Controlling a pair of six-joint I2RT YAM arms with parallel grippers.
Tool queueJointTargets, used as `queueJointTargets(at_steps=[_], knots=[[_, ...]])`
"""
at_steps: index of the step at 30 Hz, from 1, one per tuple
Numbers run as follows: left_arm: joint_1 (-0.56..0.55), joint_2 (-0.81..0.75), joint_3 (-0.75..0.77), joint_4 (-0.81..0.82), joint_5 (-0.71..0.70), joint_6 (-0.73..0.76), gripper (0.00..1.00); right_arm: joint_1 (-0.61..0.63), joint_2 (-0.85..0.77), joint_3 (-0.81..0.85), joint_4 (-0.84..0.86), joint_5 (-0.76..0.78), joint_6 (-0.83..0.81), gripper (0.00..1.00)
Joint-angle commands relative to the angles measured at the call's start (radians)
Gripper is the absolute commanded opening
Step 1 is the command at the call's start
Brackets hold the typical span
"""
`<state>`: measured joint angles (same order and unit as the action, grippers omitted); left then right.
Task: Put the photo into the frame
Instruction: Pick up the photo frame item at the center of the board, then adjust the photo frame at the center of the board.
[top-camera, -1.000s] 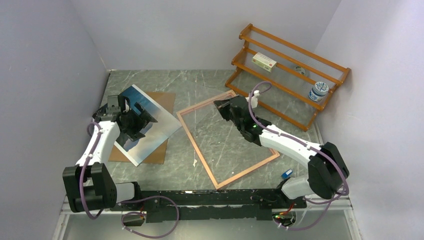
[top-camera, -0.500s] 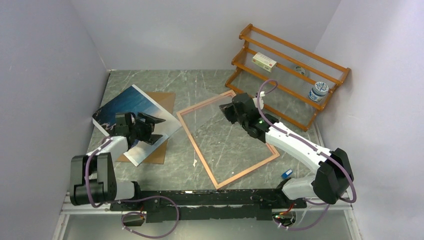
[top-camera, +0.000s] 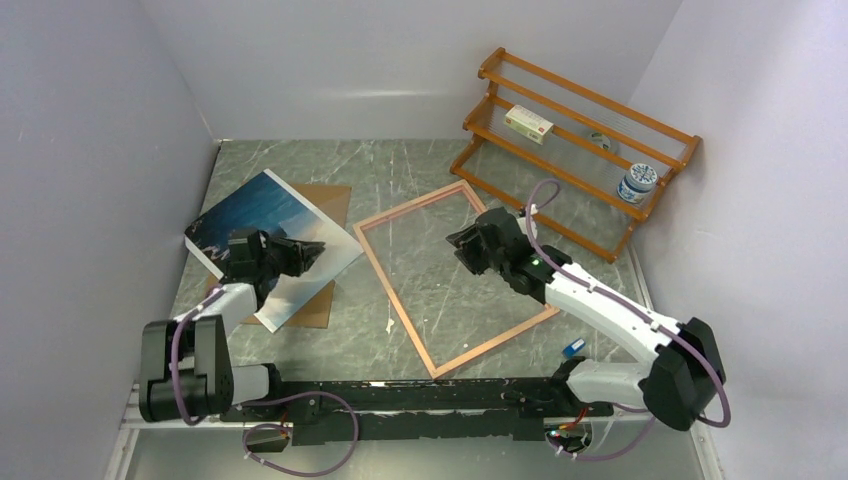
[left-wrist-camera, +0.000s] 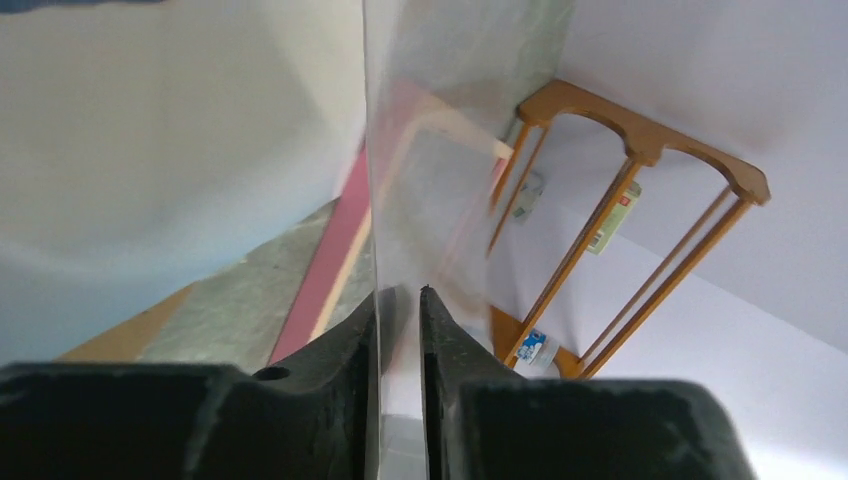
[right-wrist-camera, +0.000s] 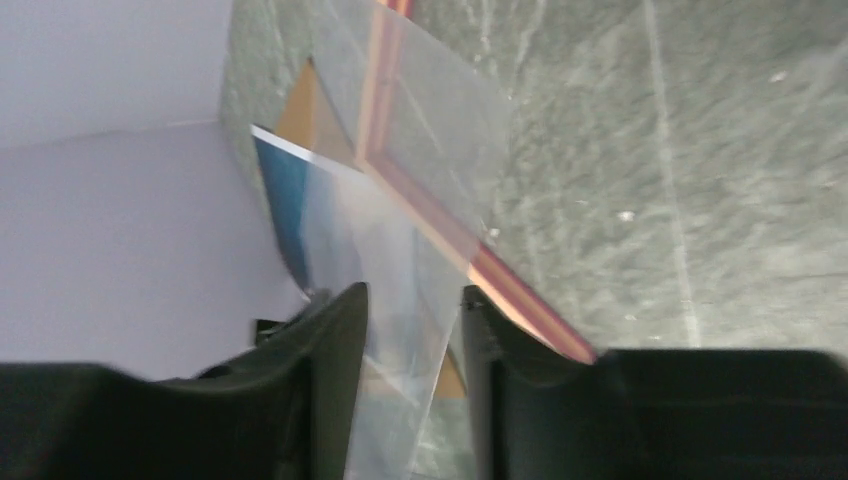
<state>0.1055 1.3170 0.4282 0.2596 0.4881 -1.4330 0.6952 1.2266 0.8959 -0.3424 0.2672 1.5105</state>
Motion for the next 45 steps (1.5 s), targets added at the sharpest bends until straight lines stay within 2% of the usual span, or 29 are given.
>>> queueJointTargets(at_steps=[1, 3, 4, 9, 13, 19, 27, 34, 40, 45], knots=[[-0.001, -0.118, 0.11, -0.116, -0.088, 0.101, 0.15, -0.011, -0.089, -0.051, -0.063, 0.025, -0.051, 0.53], [0.001, -0.135, 0.183, -0.2, -0.104, 0.176, 0.04, -0.021, -0.112, -0.064, -0.09, 0.046, -0.073, 0.63], [0.002, -0.137, 0.23, -0.245, -0.111, 0.216, 0.03, -0.028, -0.121, -0.07, -0.097, 0.055, -0.095, 0.67], [0.004, -0.132, 0.438, -0.462, -0.127, 0.42, 0.03, -0.071, -0.114, -0.041, -0.149, 0.124, -0.314, 0.77], [0.004, -0.126, 0.613, -0.622, -0.109, 0.606, 0.03, -0.167, -0.025, 0.007, -0.11, 0.125, -0.645, 0.85], [0.003, -0.082, 0.905, -0.903, -0.036, 0.839, 0.03, -0.33, 0.229, 0.119, -0.13, 0.105, -0.966, 0.88], [0.004, 0.011, 1.126, -1.103, 0.157, 0.986, 0.02, -0.405, 0.41, 0.172, -0.107, 0.006, -1.099, 0.87], [0.004, 0.029, 1.179, -1.137, 0.242, 1.005, 0.03, -0.438, 0.482, 0.169, -0.084, -0.121, -1.162, 0.84], [0.003, 0.035, 1.223, -1.153, 0.293, 1.01, 0.02, -0.457, 0.51, 0.166, -0.086, -0.177, -1.194, 0.73], [0.004, 0.053, 1.293, -1.164, 0.254, 0.976, 0.02, -0.456, 0.476, 0.139, -0.11, -0.159, -1.128, 0.49]])
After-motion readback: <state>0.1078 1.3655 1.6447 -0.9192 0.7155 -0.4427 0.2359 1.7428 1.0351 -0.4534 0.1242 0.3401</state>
